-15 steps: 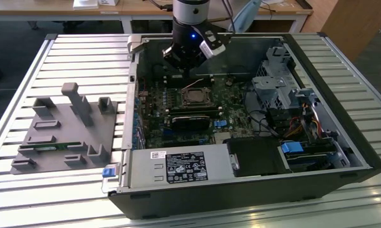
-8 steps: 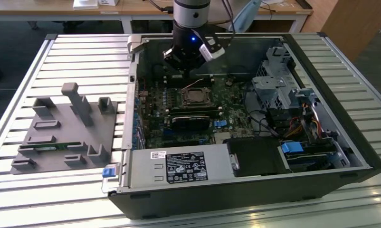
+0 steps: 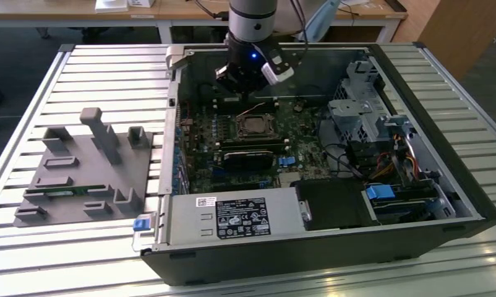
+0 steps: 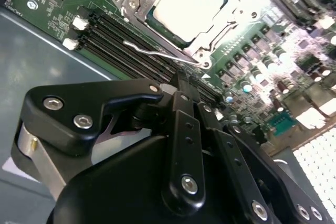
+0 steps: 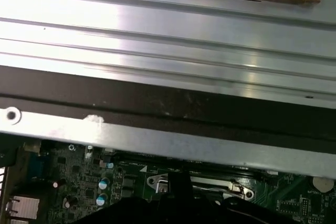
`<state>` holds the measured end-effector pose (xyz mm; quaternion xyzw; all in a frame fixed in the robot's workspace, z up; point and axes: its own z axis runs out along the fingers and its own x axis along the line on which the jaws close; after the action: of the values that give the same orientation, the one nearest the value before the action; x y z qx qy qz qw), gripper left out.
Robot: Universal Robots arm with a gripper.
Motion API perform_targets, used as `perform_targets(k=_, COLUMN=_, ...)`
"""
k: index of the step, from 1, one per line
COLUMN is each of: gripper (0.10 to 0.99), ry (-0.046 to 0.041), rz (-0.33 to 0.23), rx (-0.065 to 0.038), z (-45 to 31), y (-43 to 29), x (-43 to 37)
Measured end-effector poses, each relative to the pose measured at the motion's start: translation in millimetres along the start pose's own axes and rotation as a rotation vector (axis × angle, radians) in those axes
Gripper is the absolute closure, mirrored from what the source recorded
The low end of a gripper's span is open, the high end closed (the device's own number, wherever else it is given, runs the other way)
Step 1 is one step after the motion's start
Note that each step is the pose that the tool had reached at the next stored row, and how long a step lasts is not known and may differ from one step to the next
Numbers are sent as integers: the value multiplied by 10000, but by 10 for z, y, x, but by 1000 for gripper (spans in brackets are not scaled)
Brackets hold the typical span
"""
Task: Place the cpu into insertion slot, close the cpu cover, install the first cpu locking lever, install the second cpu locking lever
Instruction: 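Install the first cpu locking lever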
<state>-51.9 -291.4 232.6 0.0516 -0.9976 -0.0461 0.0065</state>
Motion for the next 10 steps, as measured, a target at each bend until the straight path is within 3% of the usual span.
perform_targets(k=10, gripper=973, ry=-18, rz=145, rx=-38, z=46, y=1, x=-115)
